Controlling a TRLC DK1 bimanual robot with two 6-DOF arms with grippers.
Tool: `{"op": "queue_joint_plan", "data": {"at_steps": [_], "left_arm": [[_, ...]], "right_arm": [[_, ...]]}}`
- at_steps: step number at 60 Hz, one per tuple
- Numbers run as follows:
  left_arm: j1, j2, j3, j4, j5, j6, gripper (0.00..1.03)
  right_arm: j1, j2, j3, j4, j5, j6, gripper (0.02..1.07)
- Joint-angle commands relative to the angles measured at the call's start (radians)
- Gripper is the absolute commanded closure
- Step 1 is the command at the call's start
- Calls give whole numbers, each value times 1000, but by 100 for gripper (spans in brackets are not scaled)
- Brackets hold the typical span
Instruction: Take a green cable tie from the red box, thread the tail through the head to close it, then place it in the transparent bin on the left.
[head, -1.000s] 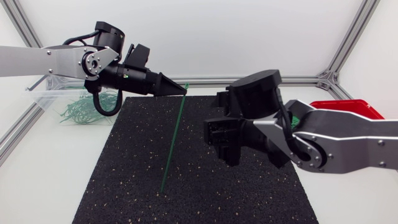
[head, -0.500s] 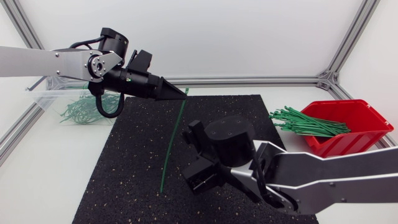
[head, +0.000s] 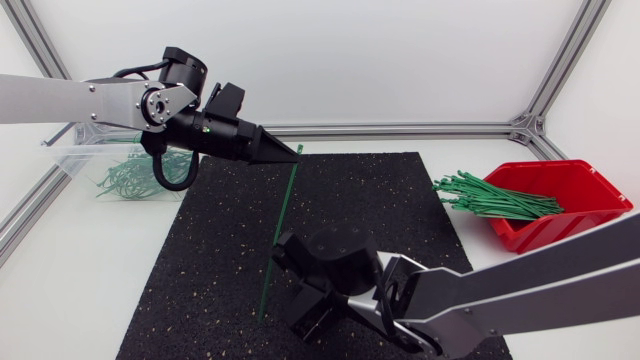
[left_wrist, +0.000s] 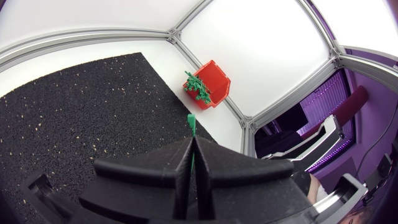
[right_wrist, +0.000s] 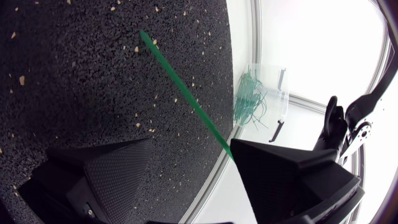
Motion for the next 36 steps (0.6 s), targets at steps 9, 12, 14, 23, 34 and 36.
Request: {"op": "queue_joint_plan", "data": {"at_steps": [9, 12, 14, 23, 34, 36], "left_arm": [[21, 20, 29, -27, 16, -16, 100], [23, 22, 32, -31, 18, -16, 100], [24, 22, 35, -34, 19, -16, 100], [39, 25, 55, -50, 35, -38, 100], [36, 28, 60, -51, 39, -45, 100], [35, 29, 60, -51, 39, -47, 100]], "right_arm": [[28, 32, -21, 67, -46, -69, 48], [36, 29, -30, 79, -54, -75, 52], [36, 29, -35, 89, -55, -86, 52], [42, 46, -39, 108, -67, -95, 52], [46, 89, -41, 193, -96, -115, 57], [49, 93, -42, 201, -101, -117, 57]]}}
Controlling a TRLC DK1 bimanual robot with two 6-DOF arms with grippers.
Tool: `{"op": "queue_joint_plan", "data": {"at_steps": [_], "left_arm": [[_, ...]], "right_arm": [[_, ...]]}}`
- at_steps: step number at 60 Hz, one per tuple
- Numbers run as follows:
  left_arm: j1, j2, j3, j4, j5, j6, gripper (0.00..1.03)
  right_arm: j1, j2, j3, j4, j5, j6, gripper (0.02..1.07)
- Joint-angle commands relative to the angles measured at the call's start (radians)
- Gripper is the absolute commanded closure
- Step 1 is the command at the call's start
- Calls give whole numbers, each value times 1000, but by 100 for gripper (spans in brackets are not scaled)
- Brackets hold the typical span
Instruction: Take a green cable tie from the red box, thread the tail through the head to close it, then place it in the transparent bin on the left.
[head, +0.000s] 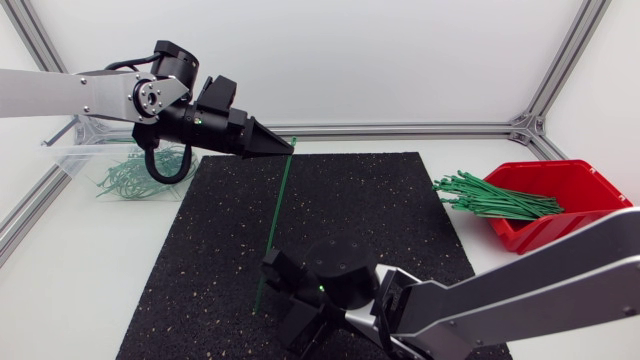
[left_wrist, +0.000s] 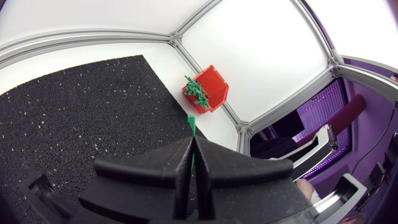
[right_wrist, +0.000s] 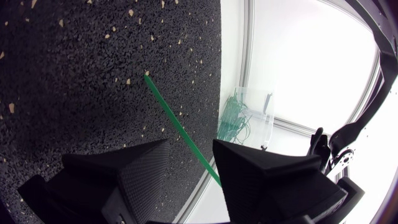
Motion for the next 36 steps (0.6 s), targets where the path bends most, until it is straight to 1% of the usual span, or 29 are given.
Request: {"op": "queue_joint_plan", "data": {"at_steps": [1, 13, 25, 36], "left_arm": [[3, 27, 24, -10, 9, -21, 100], [6, 35, 29, -20, 9, -21, 100], [8, 35, 31, -21, 11, -21, 100], [9, 35, 31, -30, 16, -21, 100]], "right_arm": [[17, 30, -21, 32, -11, -34, 57], [17, 79, -21, 96, -24, -66, 57], [16, 105, -22, 121, -31, -103, 57], [5, 145, -33, 208, -60, -169, 57]]}}
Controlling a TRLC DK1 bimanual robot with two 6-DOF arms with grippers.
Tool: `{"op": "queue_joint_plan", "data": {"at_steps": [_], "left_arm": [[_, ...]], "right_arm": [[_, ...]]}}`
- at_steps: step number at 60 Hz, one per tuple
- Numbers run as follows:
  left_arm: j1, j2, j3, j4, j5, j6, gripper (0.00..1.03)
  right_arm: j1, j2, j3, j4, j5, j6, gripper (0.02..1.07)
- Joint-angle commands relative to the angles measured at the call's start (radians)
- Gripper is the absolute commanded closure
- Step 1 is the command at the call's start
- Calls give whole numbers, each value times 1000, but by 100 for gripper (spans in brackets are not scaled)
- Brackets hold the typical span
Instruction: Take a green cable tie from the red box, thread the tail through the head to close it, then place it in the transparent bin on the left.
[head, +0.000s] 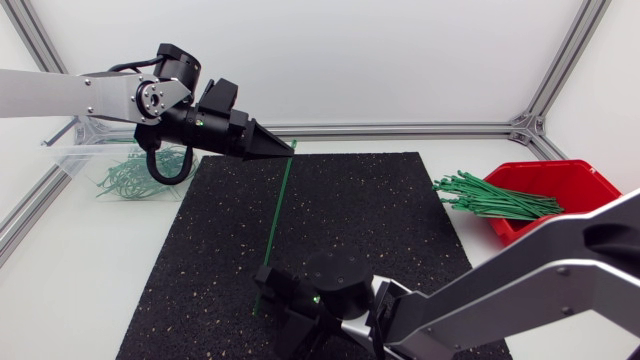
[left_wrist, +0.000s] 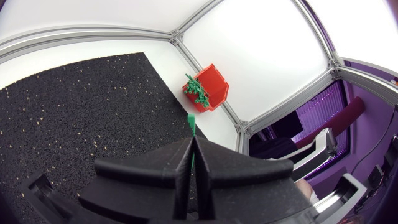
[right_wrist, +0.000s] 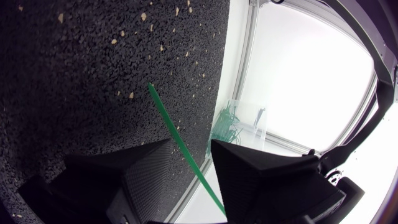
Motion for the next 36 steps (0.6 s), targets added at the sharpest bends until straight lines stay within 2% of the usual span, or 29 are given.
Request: {"op": "queue_joint_plan", "data": {"at_steps": [1, 13, 19, 23, 36], "left_arm": [[10, 22, 25, -19, 13, -20, 100], [18, 37, 21, -39, 110, -4, 100], [23, 49, 24, -39, 118, 3, 100], [27, 54, 30, -39, 118, 3, 100], [38, 62, 31, -39, 116, 5, 100]], "right_arm": [[-7, 38, -25, 41, -15, -71, 57], [-10, 34, -49, 50, -27, -114, 57], [-12, 32, -54, 50, -32, -121, 57], [-13, 35, -54, 52, -38, -137, 64], [-9, 26, -60, 56, -45, -147, 70]]}}
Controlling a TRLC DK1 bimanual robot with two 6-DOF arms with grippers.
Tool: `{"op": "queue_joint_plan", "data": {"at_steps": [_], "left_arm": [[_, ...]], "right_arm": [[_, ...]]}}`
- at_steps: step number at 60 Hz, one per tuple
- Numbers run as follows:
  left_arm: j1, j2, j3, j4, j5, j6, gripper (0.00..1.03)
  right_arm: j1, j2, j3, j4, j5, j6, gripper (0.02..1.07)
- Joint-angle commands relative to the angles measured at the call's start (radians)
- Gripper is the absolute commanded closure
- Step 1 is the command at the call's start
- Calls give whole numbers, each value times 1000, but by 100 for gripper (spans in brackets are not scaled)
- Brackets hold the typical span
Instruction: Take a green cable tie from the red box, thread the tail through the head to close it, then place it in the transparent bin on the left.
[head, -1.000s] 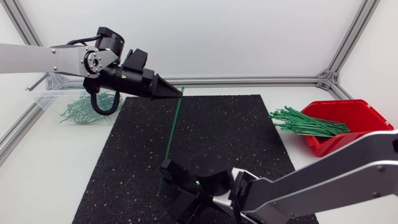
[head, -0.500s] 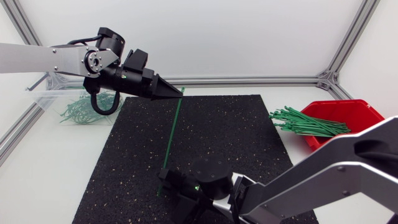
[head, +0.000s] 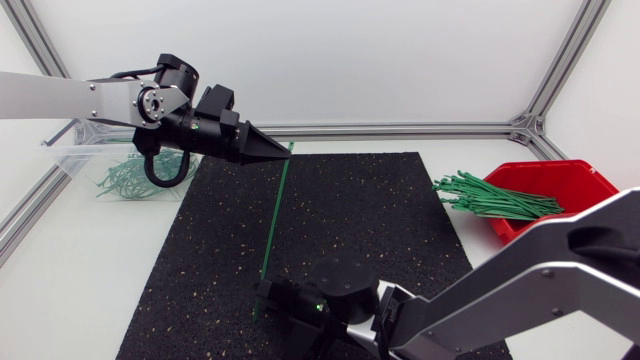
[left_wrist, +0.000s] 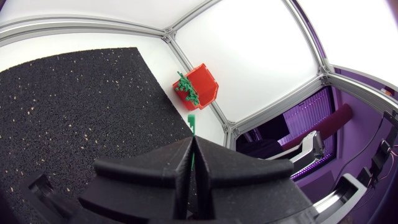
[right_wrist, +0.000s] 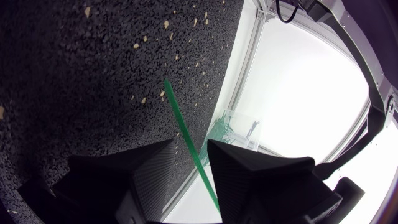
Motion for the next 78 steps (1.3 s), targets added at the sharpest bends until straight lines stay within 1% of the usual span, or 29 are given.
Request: {"op": "queue_joint_plan", "data": {"at_steps": [1, 12, 25, 31, 36, 57, 58, 60, 63, 68, 73, 78], "left_arm": [[12, 29, 31, -13, 14, 4, 100], [11, 32, 34, -13, 14, 5, 100], [3, 32, 33, -13, 14, 5, 100], [4, 32, 33, -13, 14, 5, 100], [4, 29, 31, -13, 14, 7, 100], [1, 21, 22, -13, 14, 10, 100], [0, 21, 22, -13, 14, 10, 100], [-2, 21, 22, -13, 14, 10, 100], [-3, 20, 22, -14, 14, 10, 100], [-3, 18, 22, -14, 14, 10, 100], [-3, 18, 19, -14, 13, 10, 100], [-3, 17, 19, -14, 13, 10, 100]], "right_arm": [[-1, 5, -31, 3, -6, -36, 71], [4, 8, -27, 8, -3, -36, 75], [8, 22, -13, 8, -3, -35, 75], [14, 26, -12, 8, -3, -36, 74], [16, 52, 1, 6, 11, -53, 74], [22, 62, 19, 8, 14, -55, 74], [22, 62, 21, 8, 14, -56, 75], [24, 62, 22, 6, 16, -58, 80], [24, 63, 27, 8, 20, -58, 84], [24, 66, 30, 6, 20, -58, 85], [24, 68, 35, 8, 17, -58, 89], [24, 65, 36, 6, 17, -61, 90]]}}
